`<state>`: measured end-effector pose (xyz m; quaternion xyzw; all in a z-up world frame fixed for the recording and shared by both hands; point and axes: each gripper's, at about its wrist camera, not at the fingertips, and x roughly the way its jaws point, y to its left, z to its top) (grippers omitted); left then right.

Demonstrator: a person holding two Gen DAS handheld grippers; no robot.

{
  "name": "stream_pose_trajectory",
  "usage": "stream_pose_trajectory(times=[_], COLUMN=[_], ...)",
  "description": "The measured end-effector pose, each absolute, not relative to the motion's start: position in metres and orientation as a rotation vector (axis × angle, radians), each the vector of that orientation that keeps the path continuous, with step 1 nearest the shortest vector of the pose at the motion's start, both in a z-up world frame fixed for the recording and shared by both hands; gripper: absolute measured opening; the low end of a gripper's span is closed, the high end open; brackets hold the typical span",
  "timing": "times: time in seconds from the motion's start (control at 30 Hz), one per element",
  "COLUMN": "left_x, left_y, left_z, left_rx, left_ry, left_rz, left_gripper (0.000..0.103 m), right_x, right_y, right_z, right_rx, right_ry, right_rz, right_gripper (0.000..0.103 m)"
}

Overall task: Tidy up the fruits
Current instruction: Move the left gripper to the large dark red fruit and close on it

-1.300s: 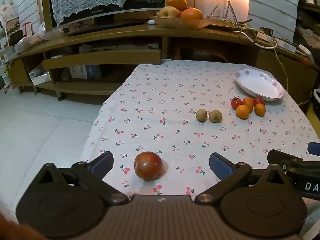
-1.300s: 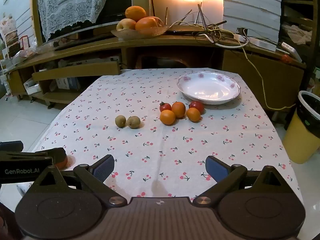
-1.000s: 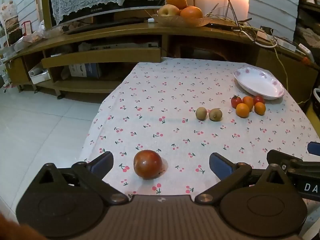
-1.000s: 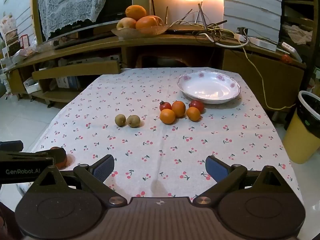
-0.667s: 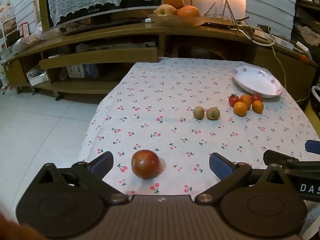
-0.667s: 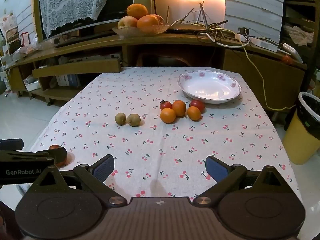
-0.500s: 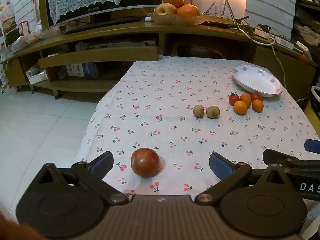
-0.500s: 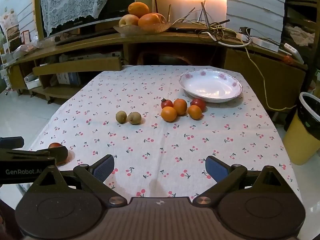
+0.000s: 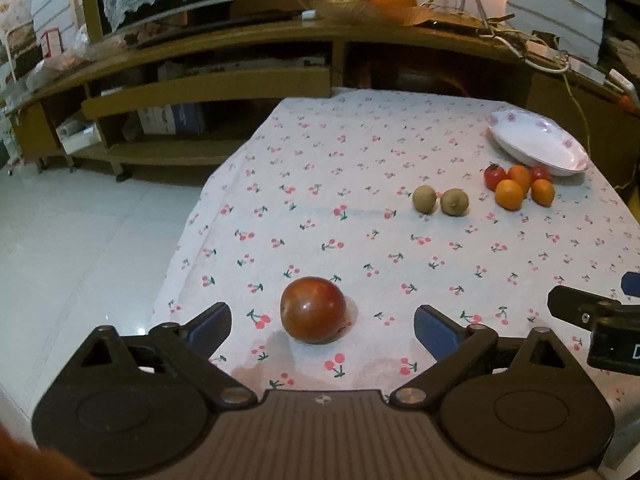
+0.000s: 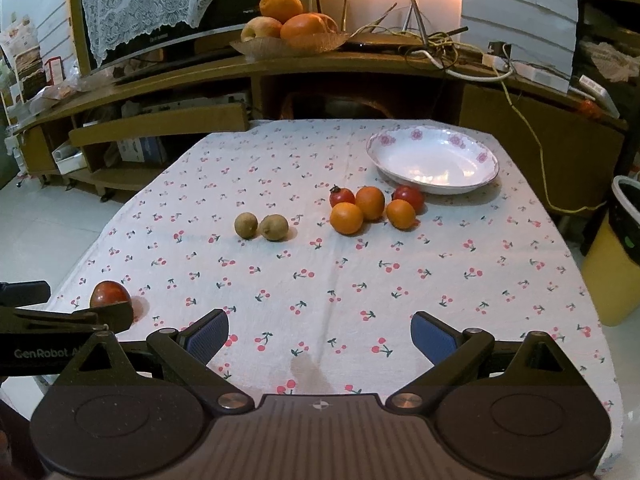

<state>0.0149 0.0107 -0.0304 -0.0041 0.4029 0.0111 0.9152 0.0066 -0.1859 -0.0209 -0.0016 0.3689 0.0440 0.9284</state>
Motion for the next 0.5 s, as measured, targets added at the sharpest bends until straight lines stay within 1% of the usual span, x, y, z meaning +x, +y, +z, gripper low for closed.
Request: stream_pose_trajectory(times=[0.17,0.33,0.4,0.43,0.5], left_x=[0.021,0.029,0.032,0.034,0.037], left_y=[0.009,0.015,0.017,0.019,0.021], left_z=[-0.037,-0.043,-0.046,-0.048,-0.053], left_rx=[0.028,0.011,-0.003,-0.011,-0.027], left_ry=[0.833,0.848,0.858,0.868,0.894], left_rz=[0.040,0.030,0.029,0.029,0.029], left_gripper=[0.100,0.092,0.083,0.080,0.063], right_x=[0.014,0.022,0.024,0.025,0.026], right_y=[-0.191,-0.195,-0.195,-0.195,-0.194], right_z=[-0.030,-0.036,-0.038,-0.039,-0.040], right_rx=[0.022,0.044,0.048,0.049,0.050], right_ry=[0.784,0.807,0.814,0.817,0.820], right_rz=[0.097,0.105,0.111,0.114,0.121], right_gripper=[0.097,0.097,0.097,0.097,0.097])
